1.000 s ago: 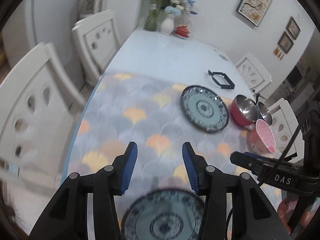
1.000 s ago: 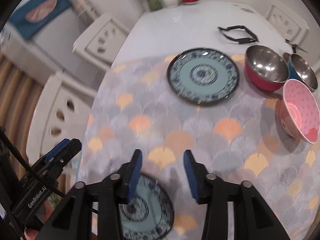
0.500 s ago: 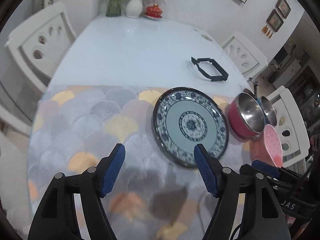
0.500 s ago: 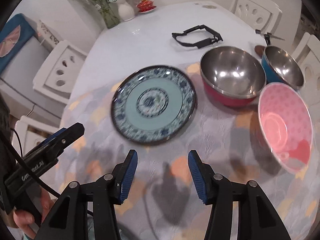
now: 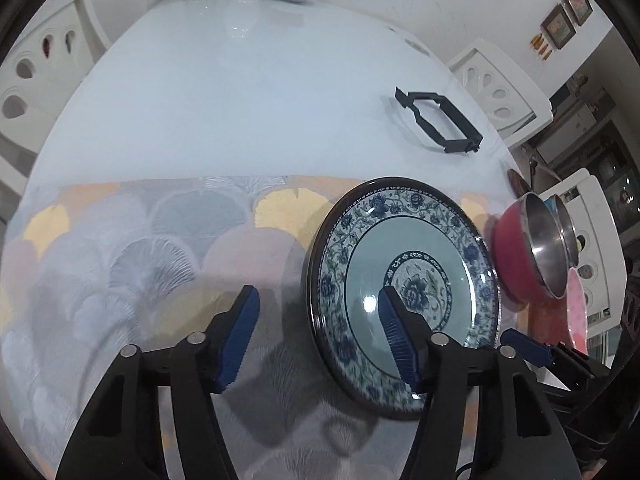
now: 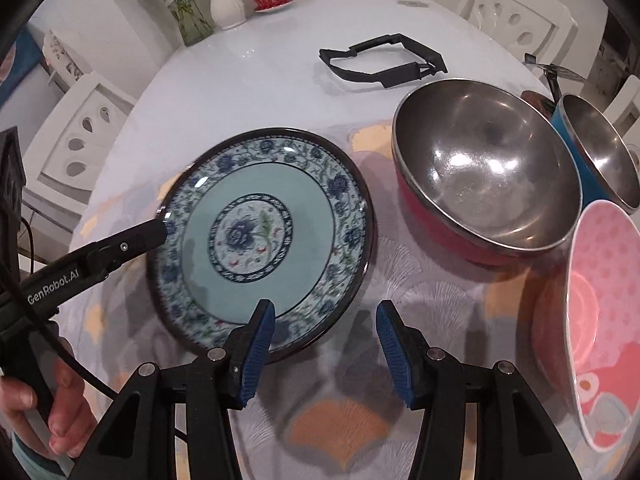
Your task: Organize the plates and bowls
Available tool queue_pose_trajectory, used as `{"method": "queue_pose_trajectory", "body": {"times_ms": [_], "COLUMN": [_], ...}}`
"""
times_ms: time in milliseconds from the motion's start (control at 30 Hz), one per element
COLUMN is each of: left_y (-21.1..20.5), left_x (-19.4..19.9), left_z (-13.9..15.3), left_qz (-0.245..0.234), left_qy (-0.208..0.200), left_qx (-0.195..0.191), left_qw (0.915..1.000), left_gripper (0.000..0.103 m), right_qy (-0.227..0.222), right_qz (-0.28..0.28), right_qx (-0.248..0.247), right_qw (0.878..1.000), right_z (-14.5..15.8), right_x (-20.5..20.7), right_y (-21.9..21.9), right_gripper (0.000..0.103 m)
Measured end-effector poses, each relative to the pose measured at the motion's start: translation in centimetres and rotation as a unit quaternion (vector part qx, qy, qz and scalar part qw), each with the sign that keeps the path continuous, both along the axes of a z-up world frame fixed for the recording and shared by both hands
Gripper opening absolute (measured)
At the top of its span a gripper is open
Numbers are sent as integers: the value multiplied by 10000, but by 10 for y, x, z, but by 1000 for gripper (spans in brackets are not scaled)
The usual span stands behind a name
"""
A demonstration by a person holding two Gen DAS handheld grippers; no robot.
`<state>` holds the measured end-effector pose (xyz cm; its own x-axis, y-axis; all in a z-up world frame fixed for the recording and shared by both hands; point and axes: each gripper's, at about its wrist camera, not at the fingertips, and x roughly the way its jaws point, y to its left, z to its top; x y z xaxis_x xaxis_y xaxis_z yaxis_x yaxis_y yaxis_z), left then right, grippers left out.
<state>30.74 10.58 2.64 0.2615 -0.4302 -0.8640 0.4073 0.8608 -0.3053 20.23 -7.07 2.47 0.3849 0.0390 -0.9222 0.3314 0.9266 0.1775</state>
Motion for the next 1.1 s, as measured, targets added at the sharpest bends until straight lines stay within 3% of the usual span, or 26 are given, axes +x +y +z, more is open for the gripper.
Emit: {"method": "queue_pose_trajectory", "body": {"times_ms": [233, 433, 533, 700, 1100], "left_y": [-4, -12, -18, -19, 29], "left_x": [11, 16, 13, 4, -58], "left_z": [-6, -8, -8, -5, 39], "left_qz": [-35, -53, -176, -149, 313], "left_qy": [-85, -195, -216, -319, -501], "left_qx": [-13, -46, -47, 187, 152], "left_qw": [10000, 9998, 9996, 9992, 9981], "left_gripper": [38, 36, 29, 29, 29], "right_qy": [-24, -165, -206, -200, -683], "right_qz": [-74, 26, 52, 163, 979], "right_qx": [-202, -219, -228, -156, -398], "right_qw": [9998, 9996, 9995, 9995, 9920], "right_z": [-15, -15, -16, -13, 44], "right_x": [8, 19, 21, 17, -30], "right_y": [-5, -6, -6, -5, 33], "right_gripper": [51, 40, 40, 35, 33]}}
